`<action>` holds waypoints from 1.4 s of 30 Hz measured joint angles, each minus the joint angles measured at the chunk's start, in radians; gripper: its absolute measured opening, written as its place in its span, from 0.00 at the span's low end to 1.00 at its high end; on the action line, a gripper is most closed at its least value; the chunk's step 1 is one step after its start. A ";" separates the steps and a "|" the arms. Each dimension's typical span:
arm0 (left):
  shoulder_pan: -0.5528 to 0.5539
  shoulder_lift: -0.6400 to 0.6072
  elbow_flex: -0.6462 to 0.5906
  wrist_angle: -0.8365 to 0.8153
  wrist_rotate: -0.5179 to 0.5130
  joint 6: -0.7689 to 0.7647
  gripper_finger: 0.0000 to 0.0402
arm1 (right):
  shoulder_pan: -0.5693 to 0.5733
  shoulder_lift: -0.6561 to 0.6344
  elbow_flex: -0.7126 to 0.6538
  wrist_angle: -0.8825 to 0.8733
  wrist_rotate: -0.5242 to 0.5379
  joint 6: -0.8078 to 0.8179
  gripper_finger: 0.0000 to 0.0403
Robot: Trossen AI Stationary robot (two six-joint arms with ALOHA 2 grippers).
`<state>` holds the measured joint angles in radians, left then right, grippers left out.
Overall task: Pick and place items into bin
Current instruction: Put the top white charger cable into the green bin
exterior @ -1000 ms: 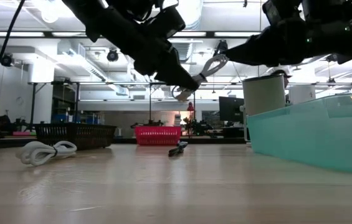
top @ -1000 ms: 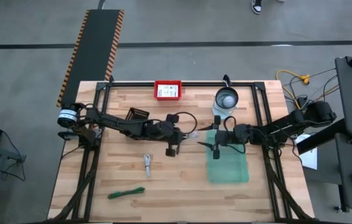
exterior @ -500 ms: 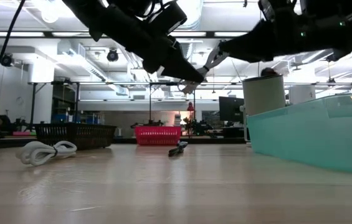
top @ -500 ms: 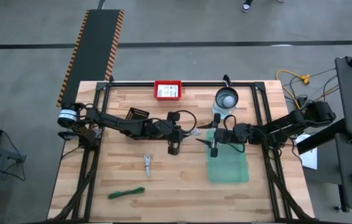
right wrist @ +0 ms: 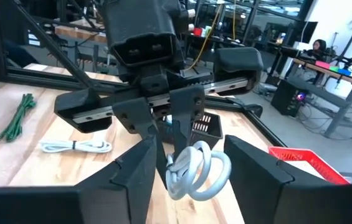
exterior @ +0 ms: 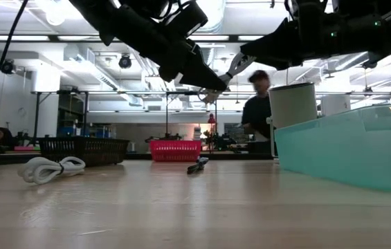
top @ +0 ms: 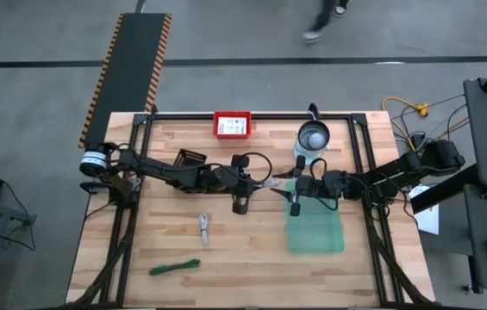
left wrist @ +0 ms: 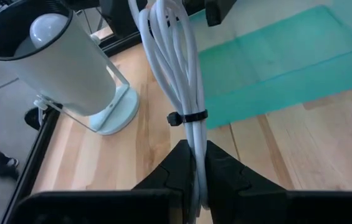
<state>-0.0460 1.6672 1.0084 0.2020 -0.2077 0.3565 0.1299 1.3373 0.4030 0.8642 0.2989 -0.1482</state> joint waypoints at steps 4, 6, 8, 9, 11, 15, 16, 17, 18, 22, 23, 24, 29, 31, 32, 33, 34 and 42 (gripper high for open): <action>0.000 0.000 0.000 0.000 0.000 0.000 0.04 | 0.001 0.002 0.000 -0.001 0.000 0.000 0.39; 0.000 0.000 0.000 0.000 0.000 0.000 0.04 | 0.001 0.002 0.000 -0.004 0.000 0.000 0.37; 0.000 0.000 0.000 0.000 0.001 0.000 0.04 | 0.000 0.002 0.000 -0.021 0.001 0.000 0.34; 0.000 0.000 0.001 0.000 0.001 0.000 0.04 | 0.000 0.002 -0.001 -0.026 0.001 -0.001 0.33; 0.000 0.000 0.003 0.000 0.003 0.000 0.04 | 0.000 0.002 -0.001 -0.029 0.001 -0.006 0.31; 0.000 0.000 0.003 -0.001 0.004 0.000 0.04 | 0.000 0.002 -0.001 -0.045 0.001 -0.011 0.26; 0.000 0.000 0.003 0.000 0.004 0.000 0.04 | 0.000 0.002 -0.001 -0.046 0.001 -0.012 0.25; 0.000 0.000 0.003 0.000 0.004 0.000 0.04 | 0.000 0.002 -0.001 -0.046 0.001 -0.016 0.24; 0.000 0.000 0.003 0.000 0.004 0.001 0.04 | 0.000 0.002 0.000 -0.046 0.001 -0.021 0.22; 0.000 0.000 0.003 0.000 0.002 0.026 0.04 | 0.000 0.002 0.000 -0.046 0.001 -0.025 0.15; 0.000 0.000 0.003 0.000 -0.001 0.027 0.04 | 0.000 0.002 0.000 -0.046 0.001 -0.025 0.14; 0.000 0.000 0.003 0.000 -0.001 0.027 0.04 | 0.000 0.002 0.000 -0.046 0.001 -0.026 0.12; 0.000 0.000 0.002 0.000 -0.001 0.023 0.05 | 0.000 0.002 0.000 -0.046 0.000 -0.034 0.07; 0.000 0.000 0.002 0.000 -0.001 0.018 0.06 | 0.000 0.002 0.000 -0.045 0.000 -0.035 0.06; 0.000 0.000 0.002 0.000 0.000 0.018 0.07 | 0.000 0.002 0.000 -0.045 0.000 -0.035 0.06; 0.000 0.000 0.002 0.000 0.000 0.018 0.09 | 0.000 0.002 0.000 -0.046 0.000 -0.035 0.06; 0.000 0.000 0.001 0.000 0.000 0.017 0.10 | 0.000 0.002 0.000 -0.046 0.000 -0.035 0.06; -0.001 -0.041 0.000 -0.053 0.005 0.017 0.30 | 0.000 0.002 0.001 -0.046 0.003 -0.035 0.06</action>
<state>-0.0467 1.6267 1.0084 0.1495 -0.2024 0.3732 0.1297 1.3388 0.4038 0.8186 0.3021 -0.1837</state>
